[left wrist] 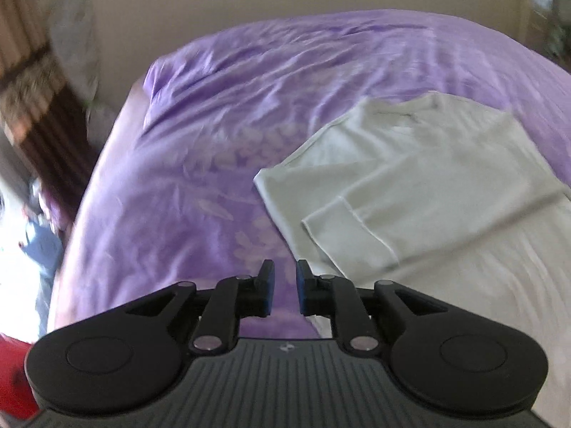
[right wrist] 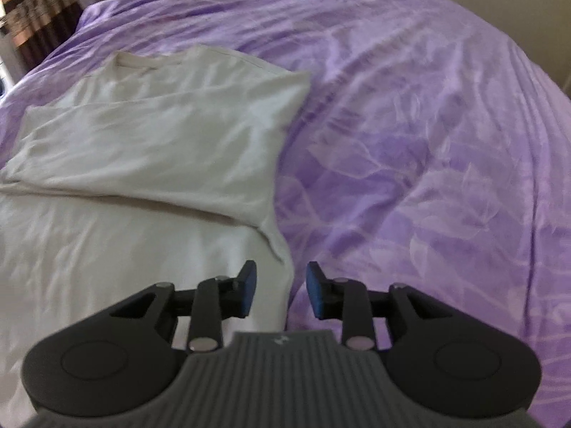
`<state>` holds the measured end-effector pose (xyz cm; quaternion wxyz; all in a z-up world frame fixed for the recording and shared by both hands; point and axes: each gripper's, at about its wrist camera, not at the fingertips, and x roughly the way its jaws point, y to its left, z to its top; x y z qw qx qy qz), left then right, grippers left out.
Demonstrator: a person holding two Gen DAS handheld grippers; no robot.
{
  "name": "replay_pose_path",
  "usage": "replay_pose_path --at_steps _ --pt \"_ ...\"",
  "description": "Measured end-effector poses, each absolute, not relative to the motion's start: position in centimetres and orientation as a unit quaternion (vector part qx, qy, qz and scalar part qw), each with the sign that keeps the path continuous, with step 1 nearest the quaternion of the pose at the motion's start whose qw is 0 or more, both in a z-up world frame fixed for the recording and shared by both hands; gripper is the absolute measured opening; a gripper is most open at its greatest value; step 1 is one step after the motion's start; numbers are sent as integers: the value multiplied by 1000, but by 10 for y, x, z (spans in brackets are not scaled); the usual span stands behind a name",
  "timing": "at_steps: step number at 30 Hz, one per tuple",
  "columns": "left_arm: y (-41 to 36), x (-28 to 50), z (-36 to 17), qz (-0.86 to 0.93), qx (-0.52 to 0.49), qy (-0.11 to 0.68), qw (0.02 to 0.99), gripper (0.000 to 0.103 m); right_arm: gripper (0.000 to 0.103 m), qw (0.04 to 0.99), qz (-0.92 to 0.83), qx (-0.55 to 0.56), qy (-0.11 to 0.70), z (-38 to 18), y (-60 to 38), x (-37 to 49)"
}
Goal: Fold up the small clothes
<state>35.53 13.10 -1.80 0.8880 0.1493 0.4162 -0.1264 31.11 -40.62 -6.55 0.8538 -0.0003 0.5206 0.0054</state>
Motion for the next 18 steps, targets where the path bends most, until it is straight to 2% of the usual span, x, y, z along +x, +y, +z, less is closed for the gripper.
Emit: replay_pose_path --at_steps 4,9,14,18 --pt "122 297 33 -175 205 384 883 16 40 858 40 -34 512 -18 -390 283" --pt "104 220 71 -235 289 355 857 20 45 857 83 -112 497 40 -365 226" --pt "86 153 69 -305 359 366 803 24 47 846 115 -175 491 67 -344 165" --pt "72 104 37 -356 423 392 735 29 48 832 148 -204 495 66 -335 122"
